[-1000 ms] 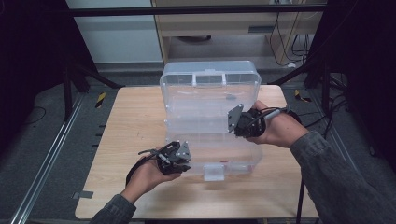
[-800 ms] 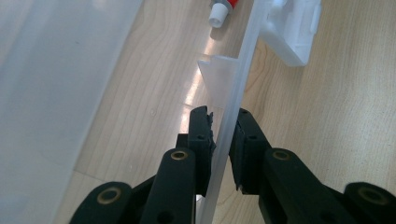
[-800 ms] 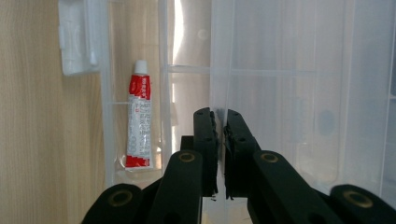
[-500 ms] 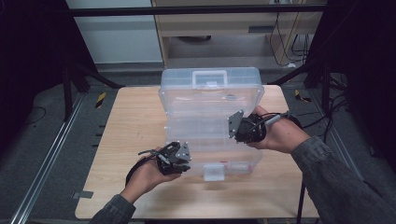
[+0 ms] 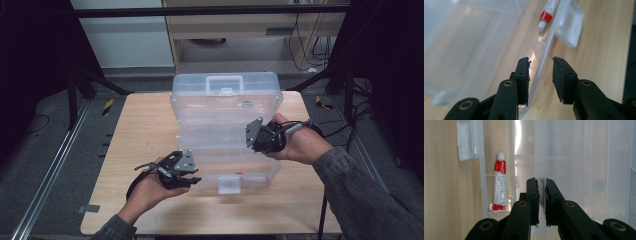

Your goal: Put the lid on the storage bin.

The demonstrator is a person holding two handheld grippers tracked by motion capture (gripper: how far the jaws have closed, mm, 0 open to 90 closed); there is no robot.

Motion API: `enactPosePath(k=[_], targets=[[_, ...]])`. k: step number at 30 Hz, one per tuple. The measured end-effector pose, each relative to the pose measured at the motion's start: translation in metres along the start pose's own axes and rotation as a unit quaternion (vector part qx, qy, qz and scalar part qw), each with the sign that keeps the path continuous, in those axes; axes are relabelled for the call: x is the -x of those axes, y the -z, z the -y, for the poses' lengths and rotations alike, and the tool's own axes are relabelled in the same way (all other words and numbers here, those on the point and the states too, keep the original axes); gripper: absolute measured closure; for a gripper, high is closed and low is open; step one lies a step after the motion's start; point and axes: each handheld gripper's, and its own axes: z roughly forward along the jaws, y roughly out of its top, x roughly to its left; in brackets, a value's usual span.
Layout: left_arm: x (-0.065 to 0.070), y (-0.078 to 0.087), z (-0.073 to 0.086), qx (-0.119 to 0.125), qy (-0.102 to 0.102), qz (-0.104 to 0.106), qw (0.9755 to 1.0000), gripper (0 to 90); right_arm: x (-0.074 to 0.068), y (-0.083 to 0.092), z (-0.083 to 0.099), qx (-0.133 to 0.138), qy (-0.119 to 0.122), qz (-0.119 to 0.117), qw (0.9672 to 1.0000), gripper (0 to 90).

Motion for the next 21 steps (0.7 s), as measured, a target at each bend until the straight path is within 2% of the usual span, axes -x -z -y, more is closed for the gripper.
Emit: enactPosePath(k=[1,2,4,5,6,7,8,9,10,11,12,13,15,18,19,21], targets=[[0.000,0.000,0.000,0.000,0.000,0.000,1.0000,68.4,0.000,0.000,0.000,0.000,0.000,0.000,1.0000,83.3],[-0.003,0.011,0.000,0.019,0.008,0.000,0.9998,70.4,0.000,0.000,0.000,-0.001,0.001,0.000,1.0000,83.3],[-0.009,0.023,0.000,0.041,0.029,0.000,0.9987,74.6,-0.001,0.000,0.000,-0.001,-0.001,0.002,1.0000,83.2],[-0.009,0.023,0.000,0.041,0.029,0.000,0.9987,79.2,-0.001,0.000,0.000,-0.001,-0.001,0.002,1.0000,83.2],[-0.017,0.035,0.000,0.051,0.049,-0.010,0.9975,83.2,-0.002,0.000,0.000,0.000,-0.001,0.002,1.0000,83.2],[-0.017,0.035,0.000,0.051,0.049,-0.010,0.9975,86.4,-0.002,0.000,0.000,0.000,-0.001,0.002,1.0000,83.2],[-0.022,0.042,0.000,0.059,0.060,-0.019,0.9963,86.4,-0.002,0.000,0.000,0.000,-0.001,0.001,1.0000,83.2],[-0.033,0.054,-0.001,0.073,0.082,-0.036,0.9933,89.4,-0.003,-0.001,0.001,0.002,-0.003,0.000,1.0000,83.1],[-0.033,0.054,-0.001,0.073,0.082,-0.036,0.9933,89.5,-0.003,-0.001,0.001,0.003,-0.002,0.000,1.0000,83.0],[-0.038,0.058,-0.001,0.077,0.090,-0.038,0.9922,89.5,-0.003,-0.001,0.001,0.003,-0.002,0.000,1.0000,83.0],[-0.052,0.068,-0.003,0.093,0.114,-0.044,0.9881,89.6,-0.004,-0.001,0.001,0.003,-0.003,0.000,1.0000,83.0],[-0.052,0.068,-0.003,0.093,0.114,-0.044,0.9881,89.6,-0.004,-0.001,0.001,0.003,-0.003,0.000,1.0000,83.0],[-0.062,0.073,-0.005,0.101,0.129,-0.045,0.9854,89.5,-0.004,-0.001,0.001,0.004,-0.003,0.001,1.0000,82.8],[-0.083,0.079,-0.013,0.118,0.154,-0.056,0.9794,89.6,-0.004,-0.001,0.001,0.004,-0.003,0.001,1.0000,82.7],[-0.083,0.079,-0.013,0.118,0.154,-0.056,0.9794,89.7,-0.004,-0.001,0.001,0.004,-0.003,0.001,1.0000,82.7],[-0.094,0.080,-0.019,0.122,0.162,-0.066,0.9770,89.8,-0.004,-0.001,0.001,0.005,-0.003,0.002,1.0000,82.6]])
